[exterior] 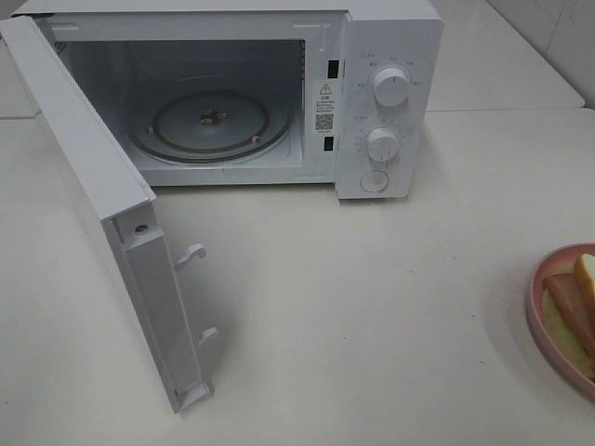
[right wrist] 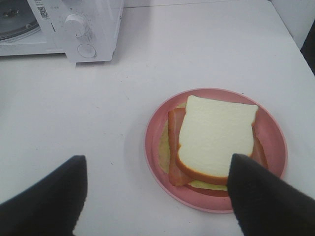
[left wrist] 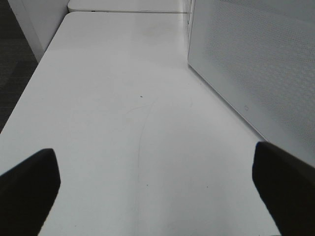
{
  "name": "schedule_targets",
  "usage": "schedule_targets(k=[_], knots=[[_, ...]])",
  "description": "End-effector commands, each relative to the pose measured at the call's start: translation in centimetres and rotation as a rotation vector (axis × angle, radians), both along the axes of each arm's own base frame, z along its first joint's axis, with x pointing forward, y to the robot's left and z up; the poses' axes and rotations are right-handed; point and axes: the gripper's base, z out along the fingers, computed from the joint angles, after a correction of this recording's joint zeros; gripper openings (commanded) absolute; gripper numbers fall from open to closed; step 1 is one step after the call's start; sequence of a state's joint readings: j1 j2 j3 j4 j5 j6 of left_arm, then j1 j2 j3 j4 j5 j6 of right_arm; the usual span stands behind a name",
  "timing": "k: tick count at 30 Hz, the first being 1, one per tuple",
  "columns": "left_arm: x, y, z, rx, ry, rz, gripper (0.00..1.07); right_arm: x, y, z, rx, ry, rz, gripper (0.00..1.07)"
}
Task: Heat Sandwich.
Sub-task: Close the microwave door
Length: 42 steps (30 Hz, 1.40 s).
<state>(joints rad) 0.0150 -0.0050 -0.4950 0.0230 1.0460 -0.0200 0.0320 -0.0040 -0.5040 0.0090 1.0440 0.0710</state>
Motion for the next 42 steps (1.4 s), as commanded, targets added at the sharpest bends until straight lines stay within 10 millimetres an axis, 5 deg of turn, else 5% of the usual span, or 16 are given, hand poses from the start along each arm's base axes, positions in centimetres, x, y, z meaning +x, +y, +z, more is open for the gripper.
schedule_targets(k=[1,27,36,42], knots=[[-0.1,0.0,0.0,0.0,-0.02,0.001,1.0,-0.4,0.0,0.0,-0.007,-0.032,0.001,0.76],[0.0,-0.1,0.0,-0.01,-0.013,-0.004,1.0,-0.4,0.0,0.0,-0.006,-0.032,0.0,0.76],[2.1,-0.3,2.2,-0.036,-0.064,-0.024,0.99,-0.4,0.0,0.0,-0.006,-0.032,0.0,0.76],[4.5,-0.1,2.1,-0.002,-0.051,-0.021,0.71,-0.4,0.0,0.0,-0.007,-0.032,0.001,0.76]])
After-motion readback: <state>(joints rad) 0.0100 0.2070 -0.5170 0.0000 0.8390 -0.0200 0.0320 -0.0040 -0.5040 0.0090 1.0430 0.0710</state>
